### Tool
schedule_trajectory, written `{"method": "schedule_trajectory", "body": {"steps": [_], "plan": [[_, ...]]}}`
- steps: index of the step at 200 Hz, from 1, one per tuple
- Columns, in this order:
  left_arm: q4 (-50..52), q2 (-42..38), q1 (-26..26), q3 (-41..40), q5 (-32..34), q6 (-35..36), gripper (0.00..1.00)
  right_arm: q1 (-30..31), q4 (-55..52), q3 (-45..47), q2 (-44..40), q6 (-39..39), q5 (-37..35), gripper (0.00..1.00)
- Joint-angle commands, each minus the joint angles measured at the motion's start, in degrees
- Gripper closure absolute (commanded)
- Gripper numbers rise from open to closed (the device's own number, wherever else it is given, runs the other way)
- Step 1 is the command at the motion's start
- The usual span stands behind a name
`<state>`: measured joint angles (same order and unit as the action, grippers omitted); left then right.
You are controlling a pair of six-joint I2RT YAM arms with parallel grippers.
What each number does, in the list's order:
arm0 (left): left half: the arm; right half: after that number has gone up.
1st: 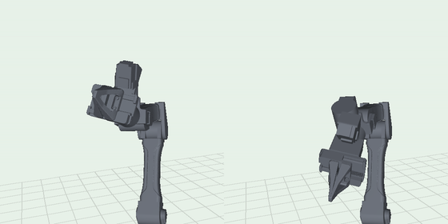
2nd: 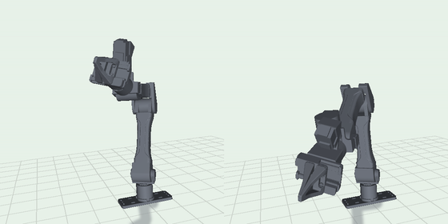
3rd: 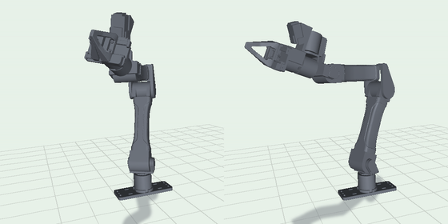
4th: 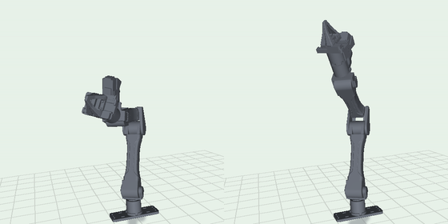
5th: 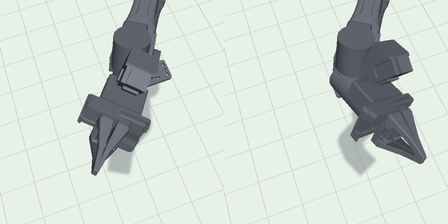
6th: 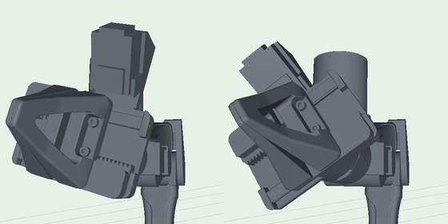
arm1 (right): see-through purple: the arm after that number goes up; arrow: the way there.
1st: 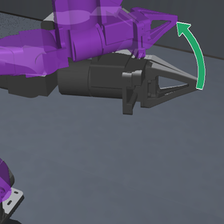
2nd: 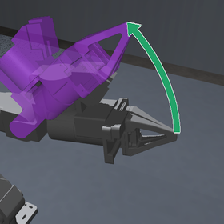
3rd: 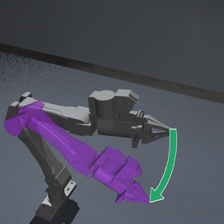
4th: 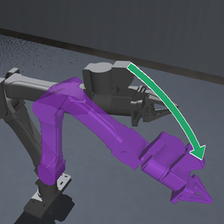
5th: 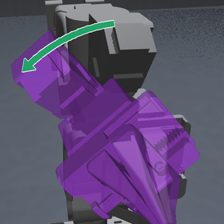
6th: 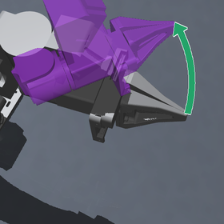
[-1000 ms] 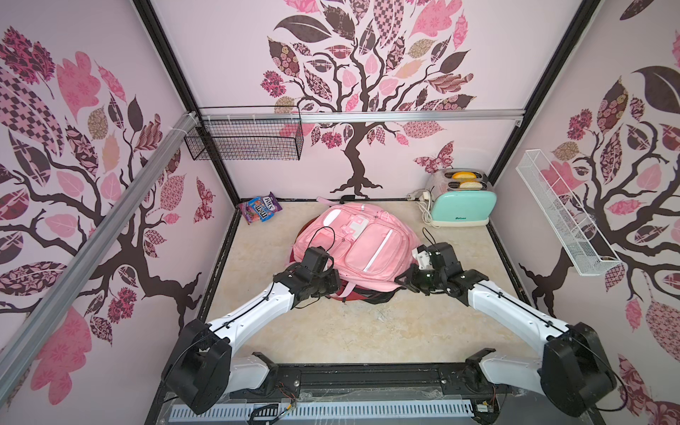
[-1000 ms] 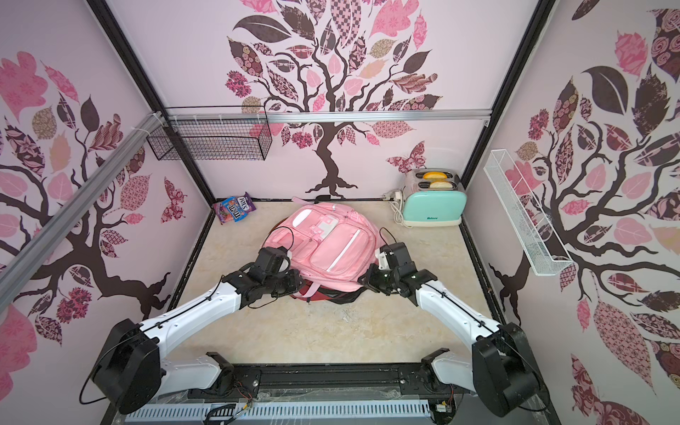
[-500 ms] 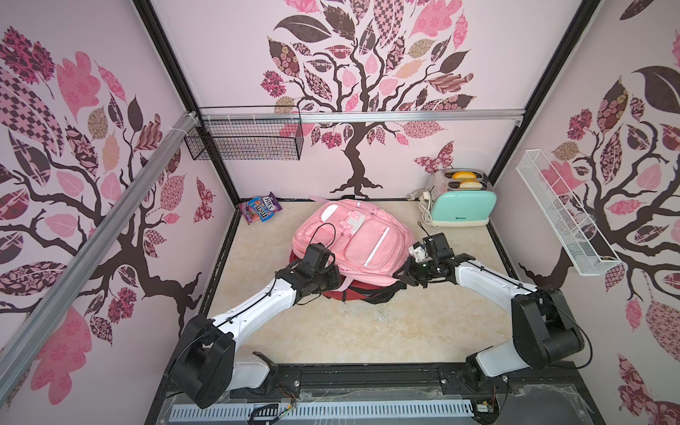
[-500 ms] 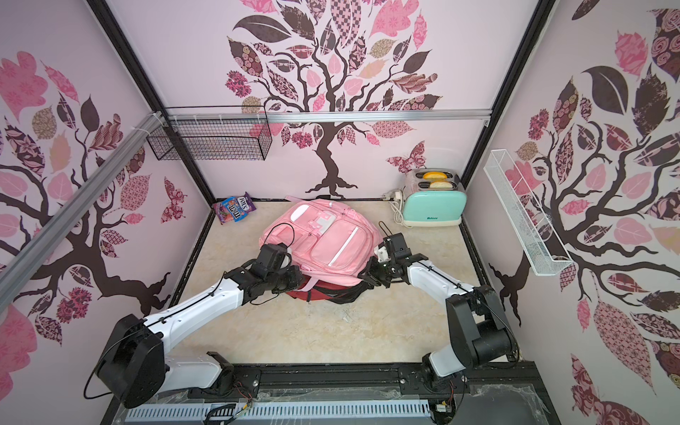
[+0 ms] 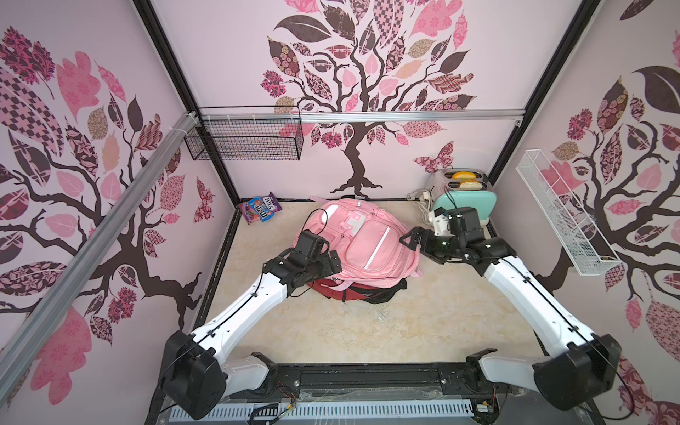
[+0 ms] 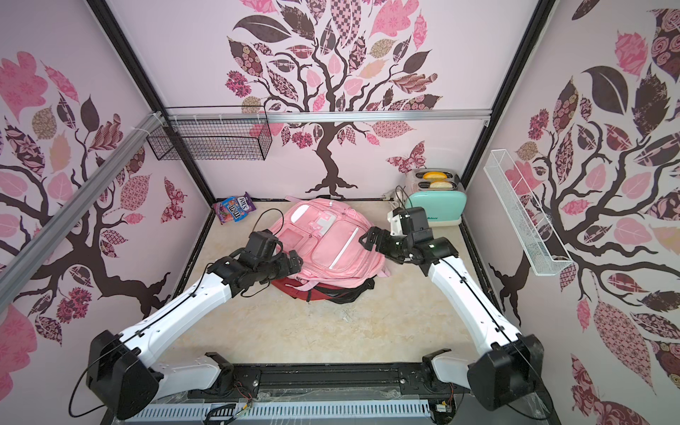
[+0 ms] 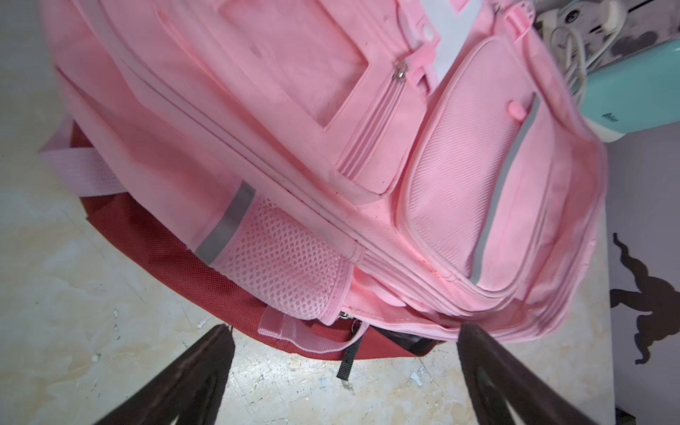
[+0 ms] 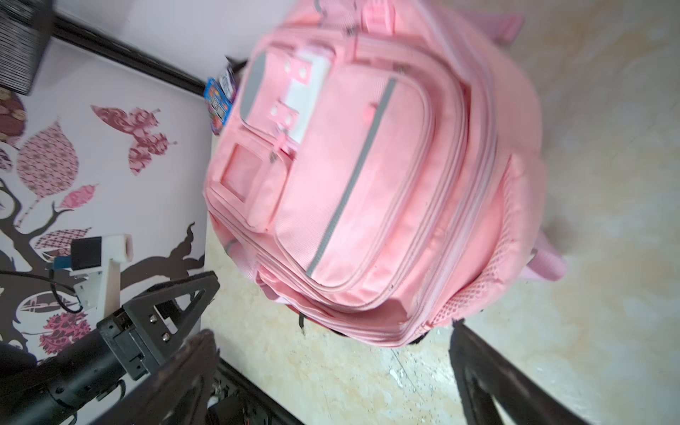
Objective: Zip up the backpack
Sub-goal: Zip the zipper on the backpack, then reset both arms
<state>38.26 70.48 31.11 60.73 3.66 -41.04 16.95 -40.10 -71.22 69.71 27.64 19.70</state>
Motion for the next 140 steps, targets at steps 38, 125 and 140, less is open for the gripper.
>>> {"method": "schedule_trajectory", "body": {"steps": [38,125,140], "plan": [[5.2,-11.6,-0.1,2.5,7.5,2.6,0.02,-0.2,-7.8,-0.8,-9.0,-5.9,-31.6,0.01],[-27.5,-32.4,-0.2,-22.1,9.1,25.5,0.02,-0.2,26.8,25.4,-24.7,-22.0,-31.6,0.01],[-36.7,-35.1,-0.2,-28.3,11.9,29.8,0.02,-0.2,35.9,30.7,-23.7,-26.3,-27.8,0.01]]}}
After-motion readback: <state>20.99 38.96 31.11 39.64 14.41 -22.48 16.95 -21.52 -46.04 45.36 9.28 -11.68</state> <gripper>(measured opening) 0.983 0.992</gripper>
